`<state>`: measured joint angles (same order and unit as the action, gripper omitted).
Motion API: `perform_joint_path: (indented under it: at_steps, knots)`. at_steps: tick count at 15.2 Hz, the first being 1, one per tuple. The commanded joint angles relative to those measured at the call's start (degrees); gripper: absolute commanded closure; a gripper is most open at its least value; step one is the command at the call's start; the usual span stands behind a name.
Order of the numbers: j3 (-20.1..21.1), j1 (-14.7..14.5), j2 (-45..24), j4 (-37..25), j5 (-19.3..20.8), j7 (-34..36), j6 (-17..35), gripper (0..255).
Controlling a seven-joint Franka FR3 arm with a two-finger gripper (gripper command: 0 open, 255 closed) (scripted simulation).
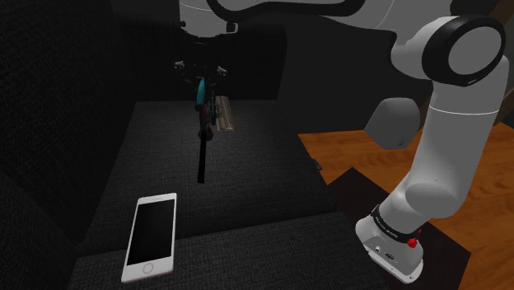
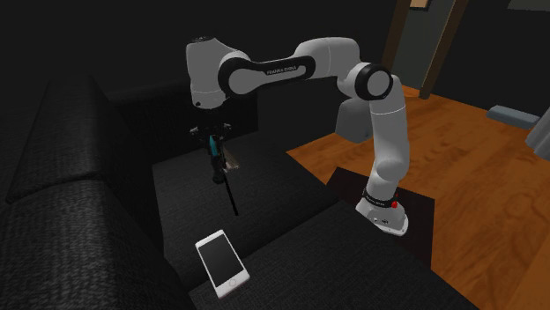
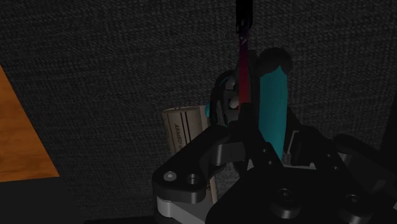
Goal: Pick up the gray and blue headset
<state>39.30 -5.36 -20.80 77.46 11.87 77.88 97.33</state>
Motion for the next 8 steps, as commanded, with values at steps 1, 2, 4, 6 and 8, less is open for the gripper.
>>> perform_joint_path:
  at_steps: [1, 2, 4, 6, 8]
  knots:
    - [0.0, 0.0, 0.0, 0.1, 0.0, 0.0, 0.0, 255]
    - [0.0, 0.0, 0.0, 0.1, 0.0, 0.0, 0.0, 255]
    - [0.0, 0.0, 0.0, 0.1, 0.0, 0.0, 0.0, 255]
    - [0.0, -0.2, -0.2, -1.0, 0.1, 0.0, -0.8, 255]
    - [0.0, -0.7, -0.6, -3.1, 0.4, 0.0, -2.6, 255]
